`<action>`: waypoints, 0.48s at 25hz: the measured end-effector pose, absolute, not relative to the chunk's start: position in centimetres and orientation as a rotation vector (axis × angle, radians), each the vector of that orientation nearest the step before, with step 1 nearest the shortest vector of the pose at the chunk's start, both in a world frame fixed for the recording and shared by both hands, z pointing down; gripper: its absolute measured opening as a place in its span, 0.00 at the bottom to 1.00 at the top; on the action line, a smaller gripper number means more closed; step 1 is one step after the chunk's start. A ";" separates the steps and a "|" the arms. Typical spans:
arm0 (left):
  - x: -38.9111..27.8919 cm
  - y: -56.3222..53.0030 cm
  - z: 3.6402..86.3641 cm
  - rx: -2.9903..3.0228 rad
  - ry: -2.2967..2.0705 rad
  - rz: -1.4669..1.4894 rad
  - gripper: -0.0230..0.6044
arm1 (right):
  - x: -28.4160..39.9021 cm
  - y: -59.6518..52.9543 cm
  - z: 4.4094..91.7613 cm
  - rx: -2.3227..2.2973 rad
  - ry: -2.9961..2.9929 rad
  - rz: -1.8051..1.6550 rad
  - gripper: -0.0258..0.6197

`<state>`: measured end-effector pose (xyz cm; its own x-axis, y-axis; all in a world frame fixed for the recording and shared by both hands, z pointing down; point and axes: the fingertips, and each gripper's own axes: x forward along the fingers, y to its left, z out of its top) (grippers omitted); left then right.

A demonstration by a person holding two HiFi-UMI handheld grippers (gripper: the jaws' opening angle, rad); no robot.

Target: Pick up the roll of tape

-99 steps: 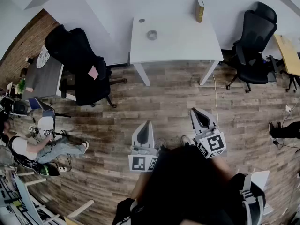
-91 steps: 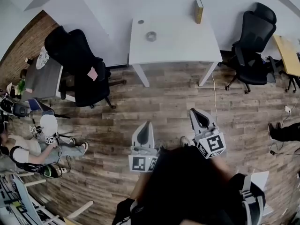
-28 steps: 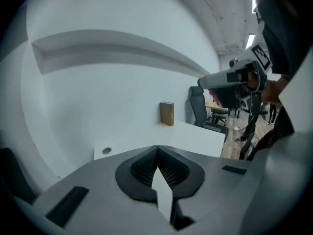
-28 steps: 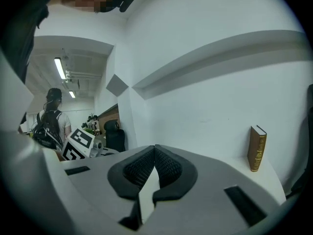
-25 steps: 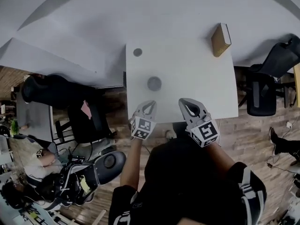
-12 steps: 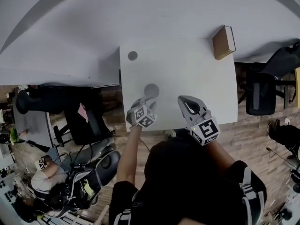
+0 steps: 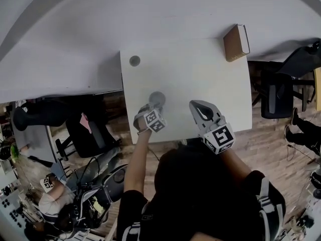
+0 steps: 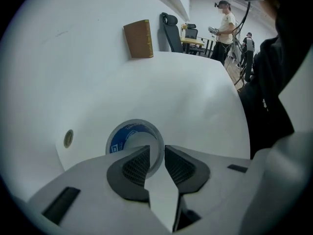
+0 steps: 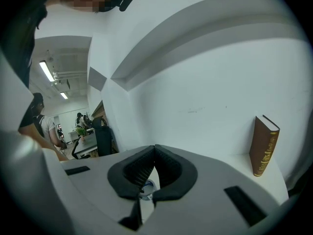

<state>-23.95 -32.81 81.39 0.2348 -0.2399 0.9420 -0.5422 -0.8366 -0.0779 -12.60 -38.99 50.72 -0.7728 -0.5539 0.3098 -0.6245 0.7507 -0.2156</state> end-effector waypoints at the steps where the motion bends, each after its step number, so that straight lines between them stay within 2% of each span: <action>1: -24.1 -32.9 81.9 2.240 -0.725 1.646 0.21 | -12.5 -39.2 50.9 0.937 -2.718 0.466 0.06; 12: -24.5 -32.0 82.7 2.222 -0.718 1.592 0.15 | -12.6 -39.1 52.1 0.968 -2.709 0.475 0.06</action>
